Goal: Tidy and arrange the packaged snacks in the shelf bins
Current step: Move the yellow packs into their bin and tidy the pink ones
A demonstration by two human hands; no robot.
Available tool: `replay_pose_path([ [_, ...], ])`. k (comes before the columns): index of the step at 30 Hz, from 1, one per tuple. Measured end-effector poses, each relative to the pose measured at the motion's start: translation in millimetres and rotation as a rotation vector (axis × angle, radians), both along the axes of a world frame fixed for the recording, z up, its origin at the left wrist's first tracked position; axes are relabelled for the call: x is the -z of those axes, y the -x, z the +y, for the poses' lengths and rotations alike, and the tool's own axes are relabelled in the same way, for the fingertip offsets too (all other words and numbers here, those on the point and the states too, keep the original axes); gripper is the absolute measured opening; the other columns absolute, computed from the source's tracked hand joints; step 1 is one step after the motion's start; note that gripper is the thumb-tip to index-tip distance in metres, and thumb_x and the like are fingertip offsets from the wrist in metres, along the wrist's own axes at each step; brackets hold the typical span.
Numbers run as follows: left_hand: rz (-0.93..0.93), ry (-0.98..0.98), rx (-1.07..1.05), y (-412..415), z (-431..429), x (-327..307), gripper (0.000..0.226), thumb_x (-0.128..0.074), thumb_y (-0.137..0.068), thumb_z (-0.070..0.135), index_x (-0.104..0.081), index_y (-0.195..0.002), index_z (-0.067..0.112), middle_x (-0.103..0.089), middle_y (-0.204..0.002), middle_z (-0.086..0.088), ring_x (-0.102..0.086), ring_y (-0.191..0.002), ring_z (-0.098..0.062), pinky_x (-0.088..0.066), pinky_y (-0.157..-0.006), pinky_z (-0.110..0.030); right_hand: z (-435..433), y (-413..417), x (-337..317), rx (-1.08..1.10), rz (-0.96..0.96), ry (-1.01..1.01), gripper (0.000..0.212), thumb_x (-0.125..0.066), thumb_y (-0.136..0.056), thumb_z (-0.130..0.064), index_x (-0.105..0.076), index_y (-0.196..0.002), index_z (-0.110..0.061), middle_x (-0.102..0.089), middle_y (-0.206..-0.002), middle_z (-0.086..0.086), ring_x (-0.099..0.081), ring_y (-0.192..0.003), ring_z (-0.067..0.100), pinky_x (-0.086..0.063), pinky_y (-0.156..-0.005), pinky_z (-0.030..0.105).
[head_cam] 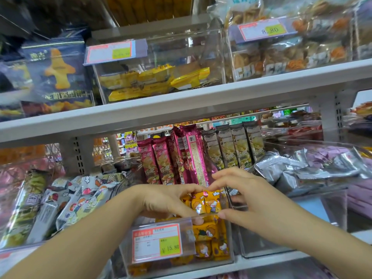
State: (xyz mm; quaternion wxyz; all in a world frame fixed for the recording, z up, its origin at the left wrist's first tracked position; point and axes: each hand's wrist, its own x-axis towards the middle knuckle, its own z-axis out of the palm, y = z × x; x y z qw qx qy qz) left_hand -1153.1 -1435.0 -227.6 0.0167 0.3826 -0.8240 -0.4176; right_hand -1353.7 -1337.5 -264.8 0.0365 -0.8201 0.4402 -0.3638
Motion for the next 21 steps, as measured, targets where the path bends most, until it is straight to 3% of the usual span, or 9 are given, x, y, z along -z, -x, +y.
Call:
replay_pose_path([
  [5, 0.06, 0.007, -0.01, -3.1, 2.9, -3.3, 0.051, -0.067, -0.084, 0.002, -0.048, -0.129, 0.019, -0.059, -0.128, -0.004, -0.06, -0.114, -0.016, -0.048, -0.099, -0.032, 0.3, -0.6, -1.0, 0.022, 0.016, 0.009, 0.039, -0.069, -0.083, -0.031, -0.05, -0.109, -0.052, -0.034, -0.122, -0.04, -0.036, -0.118, -0.014, -0.039, -0.101, 0.019],
  [10, -0.022, -0.049, 0.045, -6.2, 5.5, -12.1, 0.051, -0.065, -0.086, -0.001, -0.049, -0.126, 0.027, -0.063, -0.123, 0.004, -0.062, -0.111, -0.013, -0.051, -0.093, -0.034, 2.7, -3.5, -4.2, 0.04, 0.132, -0.002, 0.047, -0.066, -0.085, -0.037, -0.044, -0.125, -0.048, -0.032, -0.129, -0.039, -0.032, -0.121, -0.015, -0.032, -0.101, 0.012],
  [14, -0.149, -0.067, 0.103, -10.7, 4.7, -20.6, 0.062, -0.066, -0.086, 0.005, -0.04, -0.137, 0.028, -0.057, -0.135, -0.004, -0.056, -0.122, -0.024, -0.038, -0.105, -0.058, 6.4, -10.9, -9.8, 0.08, 0.304, -0.049, 0.064, -0.061, -0.086, -0.045, -0.027, -0.14, -0.042, -0.033, -0.139, -0.026, -0.031, -0.127, -0.003, -0.031, -0.105, 0.021],
  [21, -0.108, -0.109, 0.107, -17.9, 6.6, -14.8, 0.069, -0.07, -0.08, 0.016, -0.038, -0.14, 0.029, -0.056, -0.135, -0.009, -0.053, -0.123, -0.031, -0.034, -0.105, -0.061, 5.0, -23.1, -13.5, 0.149, 0.468, -0.073, 0.072, -0.061, -0.087, -0.045, -0.019, -0.145, -0.038, -0.032, -0.143, -0.017, -0.039, -0.127, 0.009, -0.038, -0.104, 0.032],
])
